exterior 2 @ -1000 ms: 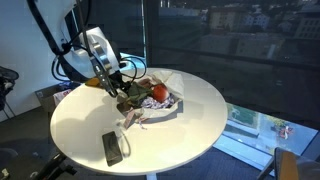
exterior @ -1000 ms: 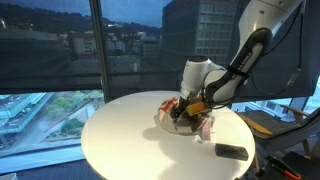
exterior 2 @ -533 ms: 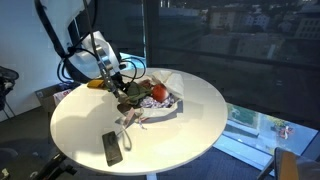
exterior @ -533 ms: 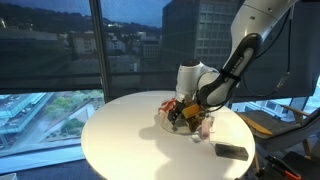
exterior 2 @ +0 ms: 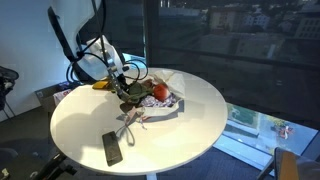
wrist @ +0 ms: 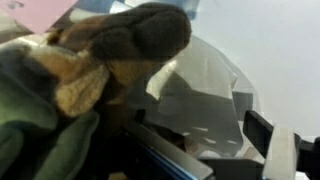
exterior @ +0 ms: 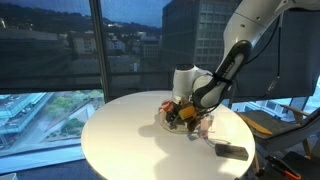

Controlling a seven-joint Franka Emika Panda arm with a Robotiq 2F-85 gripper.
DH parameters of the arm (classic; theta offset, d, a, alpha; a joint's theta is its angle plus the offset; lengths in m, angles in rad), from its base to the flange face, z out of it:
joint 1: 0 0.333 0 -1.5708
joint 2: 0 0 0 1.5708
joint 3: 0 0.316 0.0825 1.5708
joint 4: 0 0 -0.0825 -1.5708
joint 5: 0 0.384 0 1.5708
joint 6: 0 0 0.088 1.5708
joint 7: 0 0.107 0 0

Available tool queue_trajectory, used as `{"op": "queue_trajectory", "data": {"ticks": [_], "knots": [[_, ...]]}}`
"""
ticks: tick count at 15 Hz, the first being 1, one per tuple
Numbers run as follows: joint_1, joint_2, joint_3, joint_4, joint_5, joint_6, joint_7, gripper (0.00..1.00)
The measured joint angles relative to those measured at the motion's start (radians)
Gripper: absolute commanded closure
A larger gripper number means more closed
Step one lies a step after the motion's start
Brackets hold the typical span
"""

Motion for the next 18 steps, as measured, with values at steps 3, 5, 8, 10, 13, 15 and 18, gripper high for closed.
{"op": "queue_trajectory", "data": {"ticks": [3,5,8,10,13,15,18], "knots": [[0.005,0.016,-0.001,0.009,-0.003,0.002,0.000,0.00],[0.007,0.019,-0.008,0.009,-0.022,0.002,-0.002,0.00],[0.011,0.021,-0.025,0.009,-0.072,-0.001,-0.001,0.00],[0.011,0.025,-0.031,0.009,-0.091,-0.001,-0.002,0.26],[0.012,0.032,-0.031,0.012,-0.101,0.002,-0.012,0.51],[0.012,0.032,-0.030,0.012,-0.101,0.007,-0.013,0.65],[0.009,0.033,-0.030,0.012,-0.101,0.033,-0.013,0.87]]}}
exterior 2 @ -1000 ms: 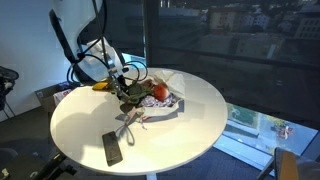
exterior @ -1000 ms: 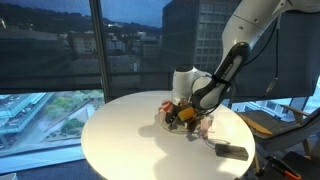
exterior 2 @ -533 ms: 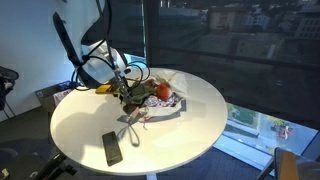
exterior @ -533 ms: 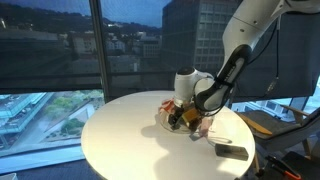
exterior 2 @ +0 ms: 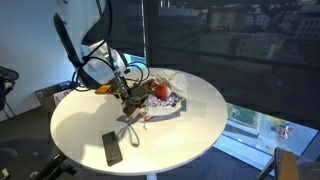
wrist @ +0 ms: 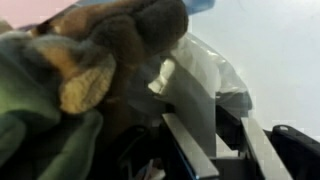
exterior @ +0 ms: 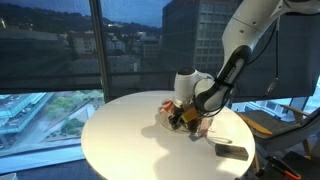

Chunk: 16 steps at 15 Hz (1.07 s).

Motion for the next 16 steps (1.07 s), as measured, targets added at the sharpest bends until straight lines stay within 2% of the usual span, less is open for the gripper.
{"op": "queue_trajectory", "data": {"ticks": [4,6,8,10,16], "knots": [[-0.027,0.001,0.007,-0.009,0.031,0.057,-0.002,0.96],[-0.071,0.007,0.034,-0.022,0.080,0.103,-0.033,0.92],[-0.143,0.018,0.087,-0.040,0.140,0.164,-0.093,0.90],[-0.205,0.031,0.136,-0.071,0.256,0.241,-0.214,0.89],[-0.560,0.103,0.515,-0.152,0.329,0.272,-0.378,0.91]]}}
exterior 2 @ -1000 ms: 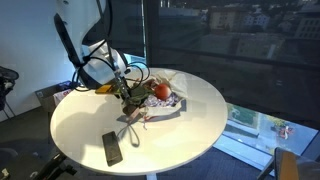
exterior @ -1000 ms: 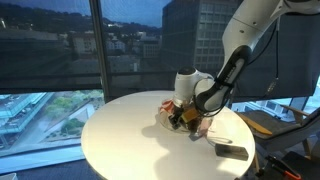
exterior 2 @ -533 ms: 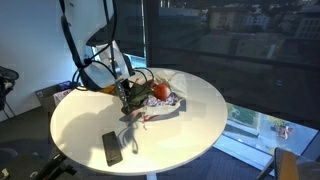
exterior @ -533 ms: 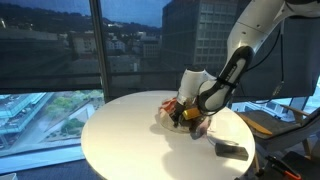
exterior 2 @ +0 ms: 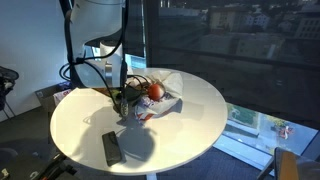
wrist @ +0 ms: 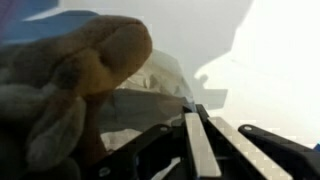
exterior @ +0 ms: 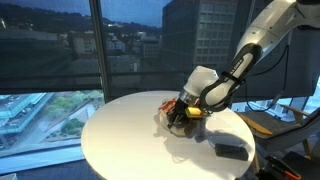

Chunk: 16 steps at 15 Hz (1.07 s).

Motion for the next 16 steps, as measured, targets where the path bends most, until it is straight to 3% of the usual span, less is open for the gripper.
{"op": "queue_trajectory", "data": {"ticks": [3,7,10,16], "knots": [[-0.114,0.017,0.120,-0.034,0.000,-0.001,-0.028,0.90],[-0.141,-0.007,0.194,-0.080,0.305,0.035,-0.301,0.91],[-0.171,-0.034,0.280,-0.108,0.452,0.054,-0.439,0.90],[-0.263,-0.113,0.458,-0.163,0.522,0.105,-0.532,0.91]]}}
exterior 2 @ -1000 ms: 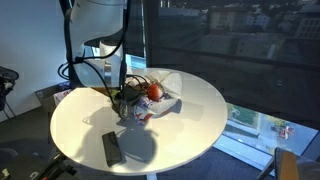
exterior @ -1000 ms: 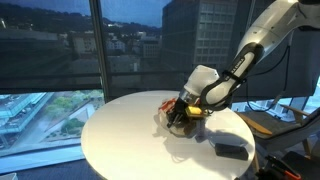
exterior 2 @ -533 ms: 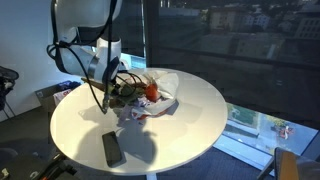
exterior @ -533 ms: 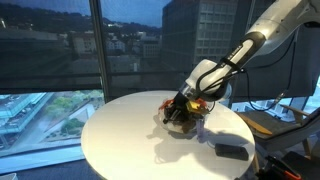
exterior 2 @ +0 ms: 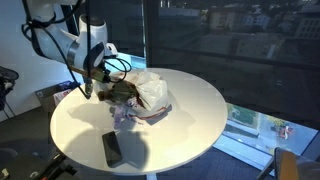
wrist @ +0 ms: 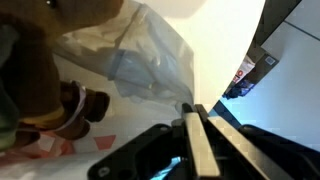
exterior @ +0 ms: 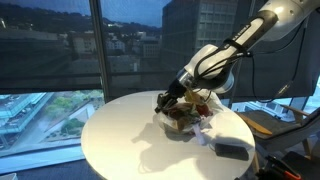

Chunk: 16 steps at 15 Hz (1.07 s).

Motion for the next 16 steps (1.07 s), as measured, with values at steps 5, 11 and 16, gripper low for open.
{"op": "queue_trajectory", "data": {"ticks": [5,11,16], "knots": [[-0.109,-0.072,0.145,-0.056,-0.012,0.076,0.000,0.91],[-0.278,-0.186,0.344,-0.127,-0.013,0.223,0.000,0.91],[-0.404,-0.289,0.453,-0.166,0.031,0.306,0.008,0.64]]}}
